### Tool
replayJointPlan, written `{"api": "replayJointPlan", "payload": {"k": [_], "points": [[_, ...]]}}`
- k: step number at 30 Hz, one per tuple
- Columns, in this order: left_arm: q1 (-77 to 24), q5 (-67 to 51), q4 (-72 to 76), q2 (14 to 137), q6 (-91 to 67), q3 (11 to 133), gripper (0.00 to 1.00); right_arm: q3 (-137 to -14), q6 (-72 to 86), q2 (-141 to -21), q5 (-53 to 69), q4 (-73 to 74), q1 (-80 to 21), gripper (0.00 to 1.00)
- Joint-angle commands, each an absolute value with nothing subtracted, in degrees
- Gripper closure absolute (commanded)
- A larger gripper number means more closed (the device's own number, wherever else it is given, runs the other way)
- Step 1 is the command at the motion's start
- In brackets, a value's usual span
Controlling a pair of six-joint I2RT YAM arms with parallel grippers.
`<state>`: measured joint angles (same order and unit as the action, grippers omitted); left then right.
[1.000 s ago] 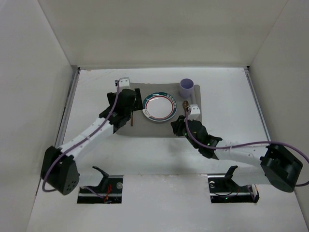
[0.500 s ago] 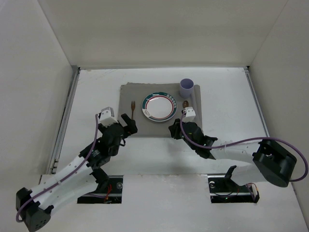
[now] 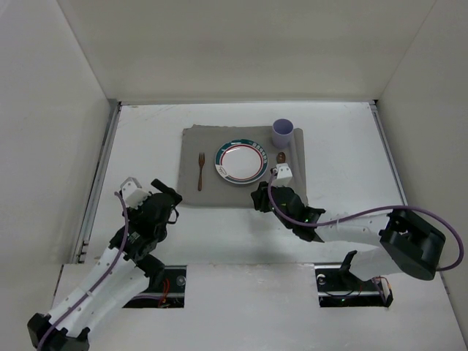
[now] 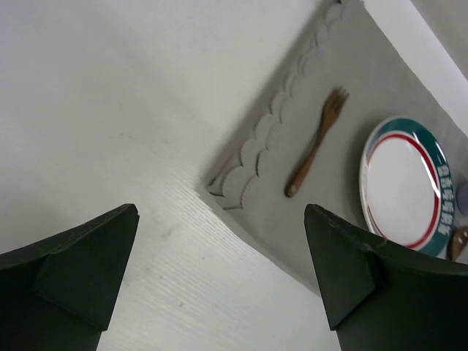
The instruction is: Set the dinner table for one person
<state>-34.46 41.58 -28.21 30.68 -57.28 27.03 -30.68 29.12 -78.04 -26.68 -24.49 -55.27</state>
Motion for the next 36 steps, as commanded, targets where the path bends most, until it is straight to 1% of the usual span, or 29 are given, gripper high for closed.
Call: {"api": "replayJointPlan", "payload": {"k": [1, 9, 14, 19, 24, 26, 29, 31, 32, 36], "points": [[-30.4, 43.3, -30.4, 30.7, -59.9, 28.4, 0.00, -32.9, 28.2, -77.3, -28.7, -27.2, -55.9, 0.55], [-22.1, 43.2, -30.6, 32.8, -58.1, 29.2, 0.00, -32.3, 28.2, -75.8, -28.7, -27.5, -56.4, 0.49], [-16.3, 42.2, -28.6, 34.5, -56.3, 29.4, 0.00, -31.3, 27.2, -72.1, -29.4, -28.3, -57.6, 0.43], [-11.9, 42.1, -27.2, 36.6, -54.8, 30.1, 0.00, -28.7, 24.9, -66.3, -33.4, -30.4, -58.7, 0.42], [-10.0, 40.5, -23.5, 38.4, -54.0, 28.7, 0.00, -21.3, 23.0, -54.6, -43.8, -38.0, -59.1, 0.36], [-9.4, 39.8, -23.1, 39.3, -53.3, 28.7, 0.00, -18.4, 23.6, -50.5, -50.2, -39.3, -57.4, 0.32], [-8.7, 39.1, -22.8, 39.4, -53.2, 28.4, 0.00, -15.9, 26.2, -46.5, -55.4, -38.2, -53.7, 0.30], [-8.7, 38.7, -22.0, 39.5, -52.8, 28.2, 0.00, -15.6, 29.0, -45.5, -55.8, -36.0, -52.0, 0.29], [-8.7, 38.0, -21.5, 40.5, -51.6, 28.8, 0.00, -16.3, 32.1, -46.2, -54.1, -32.3, -50.2, 0.29], [-9.7, 37.8, -20.3, 40.7, -51.9, 28.2, 0.00, -17.0, 33.6, -47.5, -51.1, -31.3, -49.4, 0.29]]}}
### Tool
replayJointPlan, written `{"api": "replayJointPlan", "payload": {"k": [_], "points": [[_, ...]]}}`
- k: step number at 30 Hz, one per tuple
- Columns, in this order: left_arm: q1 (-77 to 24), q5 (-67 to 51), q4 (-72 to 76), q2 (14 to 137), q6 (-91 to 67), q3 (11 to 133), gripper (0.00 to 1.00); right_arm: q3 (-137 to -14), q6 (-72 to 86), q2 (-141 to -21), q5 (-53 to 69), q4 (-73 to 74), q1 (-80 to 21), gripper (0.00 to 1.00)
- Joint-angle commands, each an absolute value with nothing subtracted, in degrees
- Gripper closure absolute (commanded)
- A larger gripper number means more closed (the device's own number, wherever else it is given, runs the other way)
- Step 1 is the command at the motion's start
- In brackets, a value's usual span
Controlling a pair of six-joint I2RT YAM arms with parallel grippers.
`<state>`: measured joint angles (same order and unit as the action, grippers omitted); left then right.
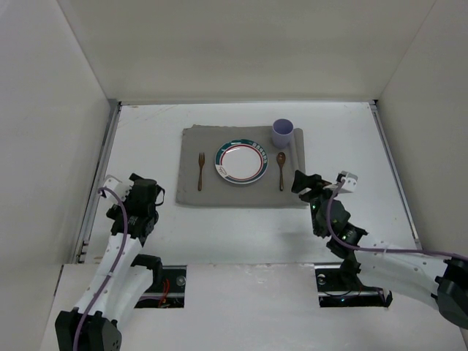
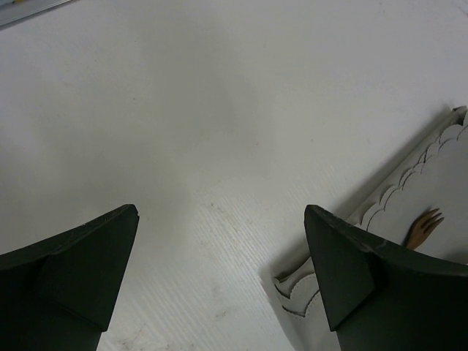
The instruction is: Set the dinner table for one person
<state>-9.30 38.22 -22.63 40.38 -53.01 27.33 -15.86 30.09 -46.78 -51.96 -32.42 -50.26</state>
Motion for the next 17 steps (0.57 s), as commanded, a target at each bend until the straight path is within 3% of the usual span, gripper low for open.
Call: {"api": "replayJointPlan", "payload": {"k": [1, 17], "points": [[-10.0, 37.5, -19.6, 41.1, -52.0, 28.0, 0.00, -17.1, 33.6, -47.8, -50.8, -31.4, -49.4, 0.29], [-13.8, 37.0, -15.9, 46.5, -49.5, 30.5, 0.00, -16.9, 34.3, -48.5, -49.0, -31.8, -48.6, 0.28]]}}
